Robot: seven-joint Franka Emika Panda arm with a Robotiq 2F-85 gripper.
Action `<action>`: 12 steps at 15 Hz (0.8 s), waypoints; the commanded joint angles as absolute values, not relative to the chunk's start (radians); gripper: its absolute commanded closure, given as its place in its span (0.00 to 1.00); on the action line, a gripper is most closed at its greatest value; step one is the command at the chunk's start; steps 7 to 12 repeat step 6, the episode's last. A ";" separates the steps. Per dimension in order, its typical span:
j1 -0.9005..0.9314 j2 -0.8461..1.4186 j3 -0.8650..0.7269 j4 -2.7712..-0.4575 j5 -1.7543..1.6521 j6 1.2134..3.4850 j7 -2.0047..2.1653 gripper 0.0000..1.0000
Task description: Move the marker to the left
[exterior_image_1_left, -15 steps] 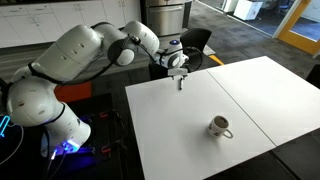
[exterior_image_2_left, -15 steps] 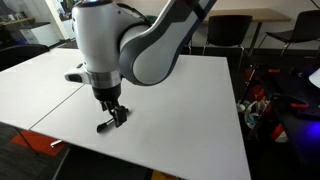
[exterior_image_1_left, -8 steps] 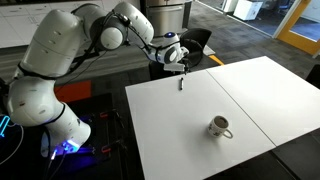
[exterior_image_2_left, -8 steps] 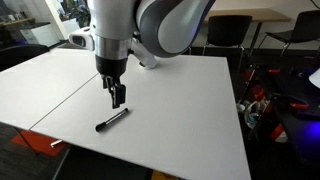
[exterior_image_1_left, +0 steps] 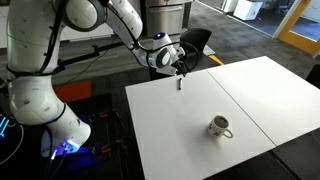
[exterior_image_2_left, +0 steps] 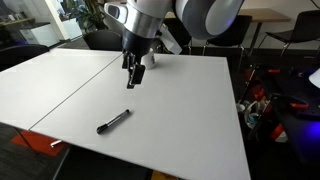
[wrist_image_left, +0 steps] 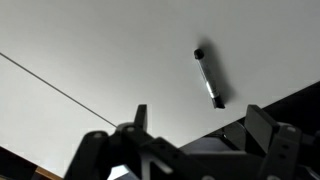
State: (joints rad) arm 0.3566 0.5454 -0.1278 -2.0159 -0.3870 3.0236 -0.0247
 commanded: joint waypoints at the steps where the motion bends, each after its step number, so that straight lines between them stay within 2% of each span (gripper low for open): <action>1: 0.352 0.545 -0.123 -2.015 -0.383 3.022 -0.031 0.00; 12: 0.351 0.555 -0.120 -2.007 -0.382 3.022 -0.031 0.00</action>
